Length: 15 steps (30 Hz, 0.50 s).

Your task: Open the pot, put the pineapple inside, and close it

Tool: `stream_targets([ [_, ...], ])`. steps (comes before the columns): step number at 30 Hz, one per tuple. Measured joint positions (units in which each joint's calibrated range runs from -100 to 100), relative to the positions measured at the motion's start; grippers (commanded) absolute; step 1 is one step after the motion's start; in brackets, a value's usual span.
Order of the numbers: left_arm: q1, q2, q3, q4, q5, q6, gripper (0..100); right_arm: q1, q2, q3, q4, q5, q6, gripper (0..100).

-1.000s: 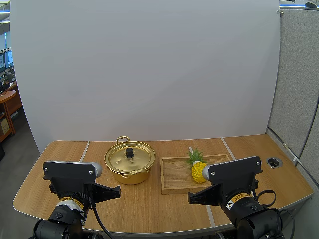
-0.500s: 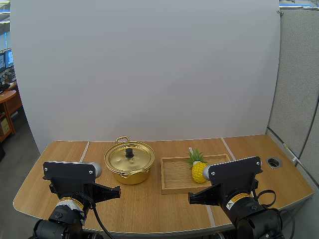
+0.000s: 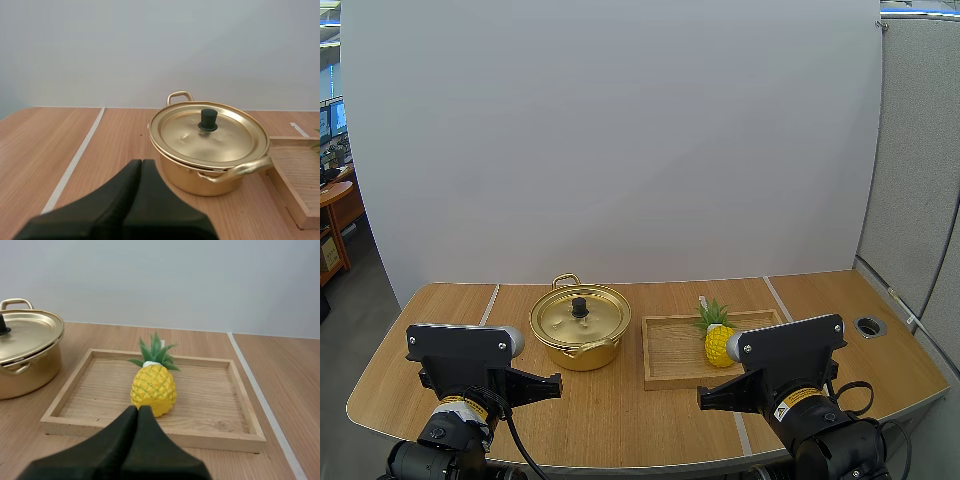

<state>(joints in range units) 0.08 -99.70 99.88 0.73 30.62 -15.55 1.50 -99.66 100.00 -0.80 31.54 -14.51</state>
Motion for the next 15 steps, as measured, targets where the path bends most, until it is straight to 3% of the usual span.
stream_targets([
  [4, 0.0, 0.0, -2.6, 0.0, 2.07, 0.0, 0, 0.0, 0.0, -2.21, 0.0, 4.17, 0.0, 0],
  [15, 0.0, -0.22, -19.79, 0.0, 7.59, 0.0, 0, 0.0, -0.09, -19.71, 0.0, 15.4, 0.0, 0],
])
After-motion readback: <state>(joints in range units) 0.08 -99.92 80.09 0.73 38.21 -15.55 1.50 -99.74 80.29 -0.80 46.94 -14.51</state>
